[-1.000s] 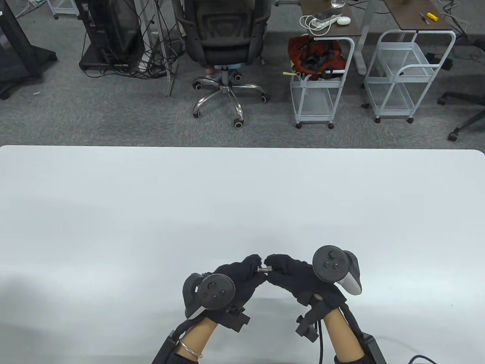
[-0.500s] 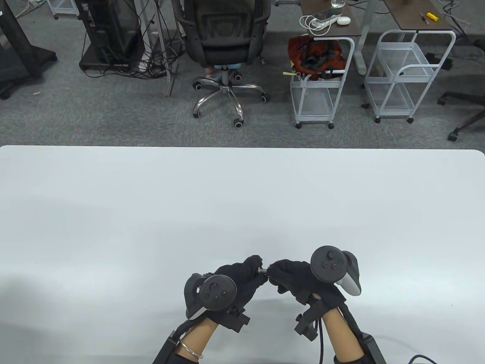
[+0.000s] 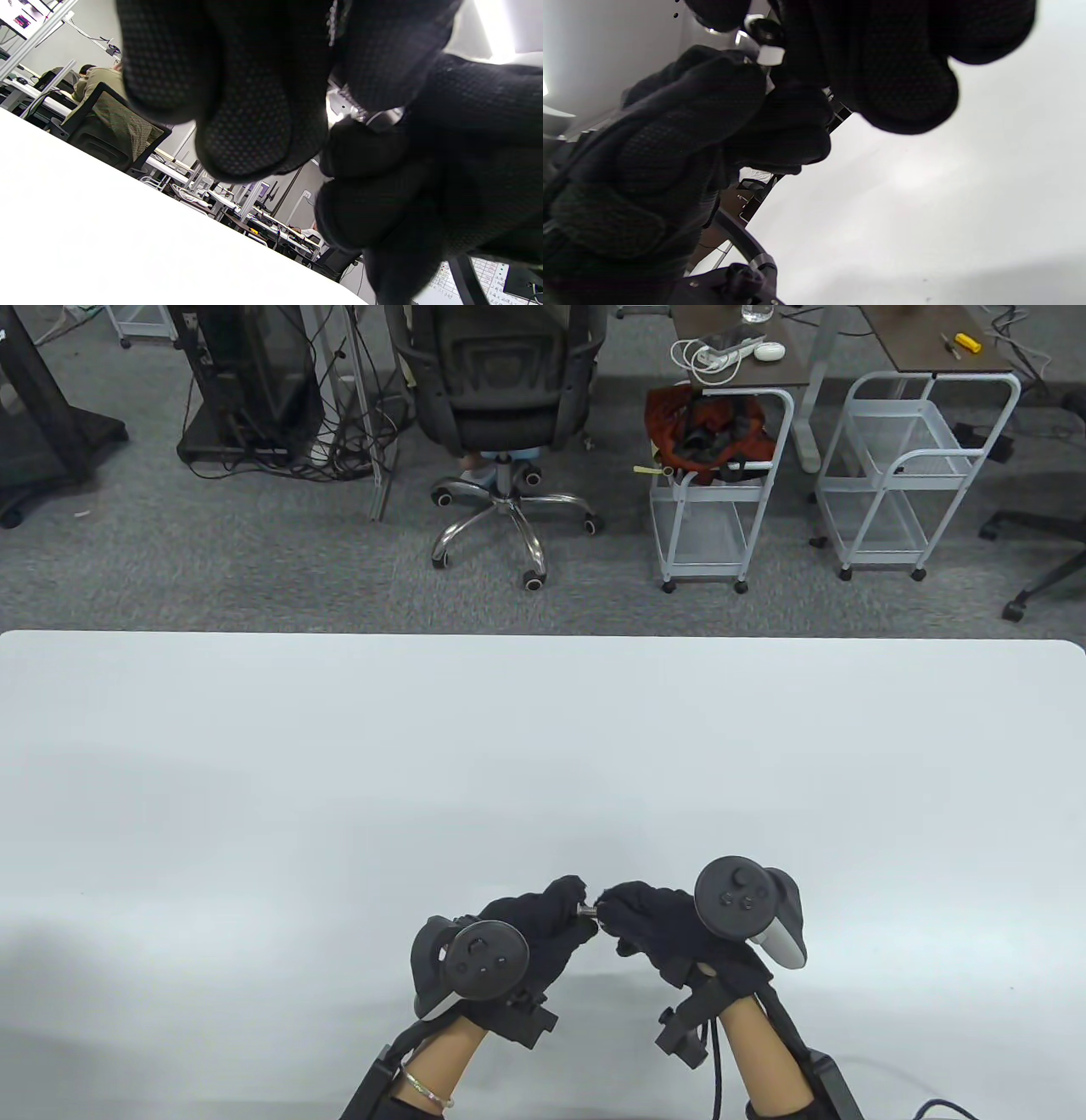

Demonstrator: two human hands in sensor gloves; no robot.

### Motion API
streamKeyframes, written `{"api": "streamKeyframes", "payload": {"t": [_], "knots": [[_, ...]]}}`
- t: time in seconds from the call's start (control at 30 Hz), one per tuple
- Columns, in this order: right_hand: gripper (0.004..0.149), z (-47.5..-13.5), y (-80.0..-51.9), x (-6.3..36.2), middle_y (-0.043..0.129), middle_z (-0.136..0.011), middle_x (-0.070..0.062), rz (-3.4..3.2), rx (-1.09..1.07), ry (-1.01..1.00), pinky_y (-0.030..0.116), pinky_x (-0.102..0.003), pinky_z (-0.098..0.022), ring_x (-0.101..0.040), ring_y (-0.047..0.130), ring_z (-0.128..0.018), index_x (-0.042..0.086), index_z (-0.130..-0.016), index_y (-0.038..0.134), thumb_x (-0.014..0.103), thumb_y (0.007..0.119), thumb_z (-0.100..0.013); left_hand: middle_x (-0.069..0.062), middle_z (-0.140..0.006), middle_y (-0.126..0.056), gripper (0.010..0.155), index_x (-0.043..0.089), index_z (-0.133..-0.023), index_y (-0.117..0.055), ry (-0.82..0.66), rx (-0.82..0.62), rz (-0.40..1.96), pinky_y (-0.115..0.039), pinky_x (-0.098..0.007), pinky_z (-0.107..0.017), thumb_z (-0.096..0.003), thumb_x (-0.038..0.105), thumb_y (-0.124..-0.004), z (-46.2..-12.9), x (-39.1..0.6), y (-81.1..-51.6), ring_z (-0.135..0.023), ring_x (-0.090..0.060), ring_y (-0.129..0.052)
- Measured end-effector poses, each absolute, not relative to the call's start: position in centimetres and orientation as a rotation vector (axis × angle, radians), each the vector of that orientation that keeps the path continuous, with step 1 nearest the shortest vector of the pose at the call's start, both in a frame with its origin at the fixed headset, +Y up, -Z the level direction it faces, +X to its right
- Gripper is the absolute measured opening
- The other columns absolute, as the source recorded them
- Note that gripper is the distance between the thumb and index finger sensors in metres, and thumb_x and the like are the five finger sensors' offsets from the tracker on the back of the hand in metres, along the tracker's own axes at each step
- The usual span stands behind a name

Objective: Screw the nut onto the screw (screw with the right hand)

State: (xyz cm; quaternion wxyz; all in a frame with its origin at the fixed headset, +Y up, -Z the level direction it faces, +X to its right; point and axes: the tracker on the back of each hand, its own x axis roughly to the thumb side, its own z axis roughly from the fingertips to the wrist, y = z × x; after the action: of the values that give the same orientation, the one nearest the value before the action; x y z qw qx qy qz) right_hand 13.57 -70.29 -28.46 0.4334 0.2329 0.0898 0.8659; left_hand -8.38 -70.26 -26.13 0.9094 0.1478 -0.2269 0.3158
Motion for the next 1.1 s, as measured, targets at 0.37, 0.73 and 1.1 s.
{"api": "streamKeyframes", "payload": {"t": [0.37,0.73,1.1], "knots": [[0.055,-28.58,-70.33,13.13,0.079,-0.086,-0.035,2.115,0.636,0.275,0.072,-0.058,-0.047,-0.041,0.095,-0.062,-0.007,-0.097,0.068,0.032,0.072,-0.058,0.002,-0.057,-0.114,0.049,0.01,-0.079,-0.089,-0.46,0.302,0.67,-0.095,-0.028,-0.036,-0.0438,0.043,-0.083,-26.22,-8.55,-70.28,-0.041,-0.01,-0.115],[0.048,-28.58,-69.86,13.0,0.092,-0.071,-0.028,2.182,0.619,0.179,0.076,-0.055,-0.042,-0.036,0.101,-0.049,-0.004,-0.083,0.082,0.035,0.068,-0.059,0.002,-0.057,-0.114,0.049,0.01,-0.079,-0.089,-0.457,0.312,0.678,-0.095,-0.028,-0.036,-0.0439,0.043,-0.083,-26.4,-8.75,-70.09,-0.041,-0.01,-0.115],[0.048,-28.42,-69.87,12.99,0.094,-0.067,-0.029,2.219,0.6,0.109,0.077,-0.054,-0.039,-0.035,0.102,-0.044,-0.002,-0.077,0.084,0.037,0.062,-0.06,0.002,-0.057,-0.114,0.048,0.01,-0.079,-0.089,-0.483,0.32,0.654,-0.095,-0.028,-0.036,-0.0438,0.043,-0.083,-26.26,-8.44,-70.03,-0.041,-0.01,-0.115]]}}
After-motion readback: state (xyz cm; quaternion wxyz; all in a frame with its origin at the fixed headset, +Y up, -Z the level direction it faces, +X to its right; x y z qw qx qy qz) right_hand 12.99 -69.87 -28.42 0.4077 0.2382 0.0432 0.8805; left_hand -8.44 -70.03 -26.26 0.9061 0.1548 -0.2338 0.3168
